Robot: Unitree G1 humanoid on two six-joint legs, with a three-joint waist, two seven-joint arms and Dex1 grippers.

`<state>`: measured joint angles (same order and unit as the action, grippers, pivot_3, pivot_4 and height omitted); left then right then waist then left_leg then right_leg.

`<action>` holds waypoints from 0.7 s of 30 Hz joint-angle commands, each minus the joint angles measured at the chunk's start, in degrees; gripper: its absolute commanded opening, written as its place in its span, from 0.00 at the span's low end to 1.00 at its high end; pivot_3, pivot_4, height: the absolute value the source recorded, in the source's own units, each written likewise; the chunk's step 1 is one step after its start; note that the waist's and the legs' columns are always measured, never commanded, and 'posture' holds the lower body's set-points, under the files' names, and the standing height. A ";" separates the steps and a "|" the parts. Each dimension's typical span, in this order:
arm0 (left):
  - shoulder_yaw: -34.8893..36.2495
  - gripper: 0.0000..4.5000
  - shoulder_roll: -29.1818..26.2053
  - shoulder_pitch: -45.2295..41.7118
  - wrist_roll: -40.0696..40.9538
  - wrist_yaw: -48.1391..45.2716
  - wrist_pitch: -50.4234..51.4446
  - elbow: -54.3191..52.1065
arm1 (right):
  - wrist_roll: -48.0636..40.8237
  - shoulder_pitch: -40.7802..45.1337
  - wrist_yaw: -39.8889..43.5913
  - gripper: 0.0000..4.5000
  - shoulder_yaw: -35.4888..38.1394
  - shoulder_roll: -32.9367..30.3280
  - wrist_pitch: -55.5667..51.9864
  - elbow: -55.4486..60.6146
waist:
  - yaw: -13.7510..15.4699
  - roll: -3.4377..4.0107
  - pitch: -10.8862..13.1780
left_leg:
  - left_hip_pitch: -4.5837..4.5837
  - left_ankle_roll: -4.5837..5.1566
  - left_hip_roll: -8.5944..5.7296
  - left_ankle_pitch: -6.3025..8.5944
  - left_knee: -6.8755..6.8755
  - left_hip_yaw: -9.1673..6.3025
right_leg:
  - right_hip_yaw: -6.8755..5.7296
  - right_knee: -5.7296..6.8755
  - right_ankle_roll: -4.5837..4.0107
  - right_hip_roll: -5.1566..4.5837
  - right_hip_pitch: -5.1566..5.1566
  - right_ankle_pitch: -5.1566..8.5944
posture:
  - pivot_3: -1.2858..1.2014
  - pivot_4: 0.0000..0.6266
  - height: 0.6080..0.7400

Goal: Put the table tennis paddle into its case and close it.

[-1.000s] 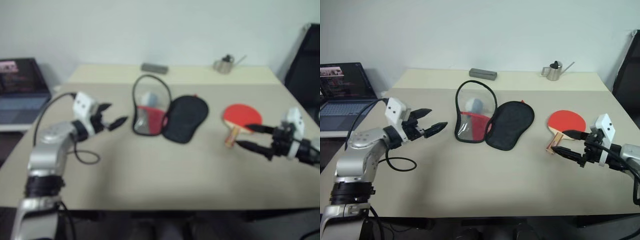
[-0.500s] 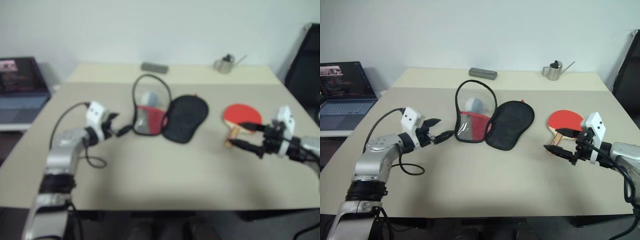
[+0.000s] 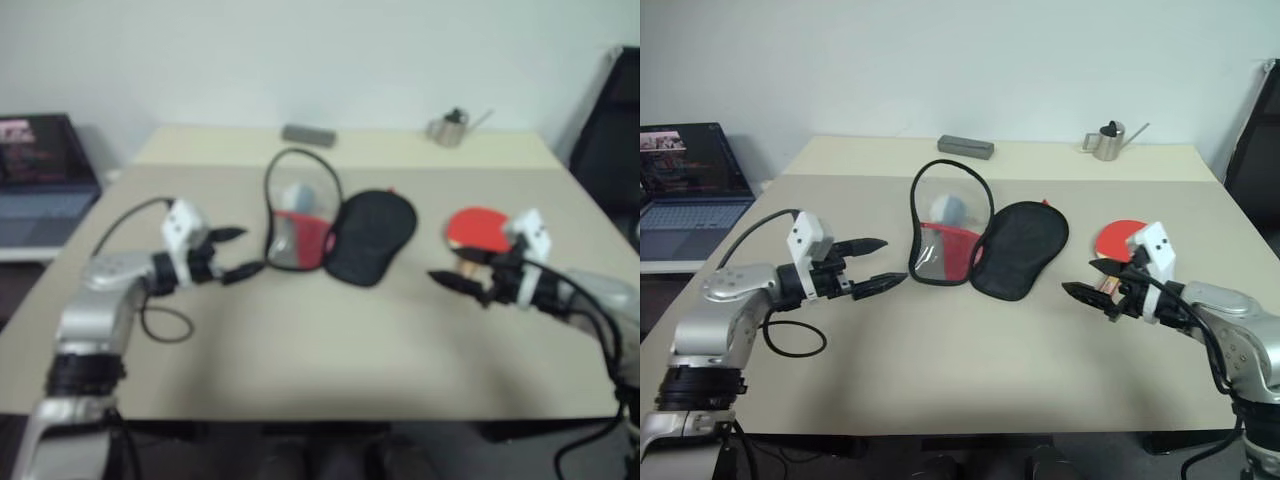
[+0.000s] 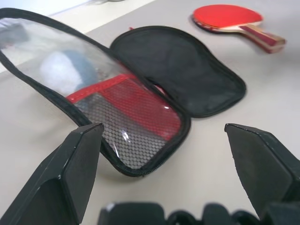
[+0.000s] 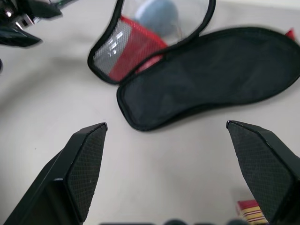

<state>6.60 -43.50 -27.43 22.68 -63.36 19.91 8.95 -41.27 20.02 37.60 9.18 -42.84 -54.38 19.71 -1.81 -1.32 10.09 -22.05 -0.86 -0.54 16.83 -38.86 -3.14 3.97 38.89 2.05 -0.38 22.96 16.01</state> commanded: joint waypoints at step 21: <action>-0.86 1.00 -2.94 -8.31 1.24 -8.41 0.85 2.63 | 14.19 16.39 -12.23 0.99 -10.88 16.93 -3.22 -23.46 | -0.11 0.01 0.00 | -0.79 -0.02 -0.01 -0.01 -0.07 0.06 | -0.17 0.14 -0.05 0.00 0.82 -0.03 | 0.52 0.24 1.00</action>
<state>4.90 -45.44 -34.21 23.44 -71.14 21.12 13.33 -27.69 34.90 25.04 -2.16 -26.34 -59.11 -3.49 -1.92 -1.31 10.08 -22.84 -0.87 -0.55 16.81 -38.93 -3.07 3.79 39.03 1.98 -0.37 23.78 15.96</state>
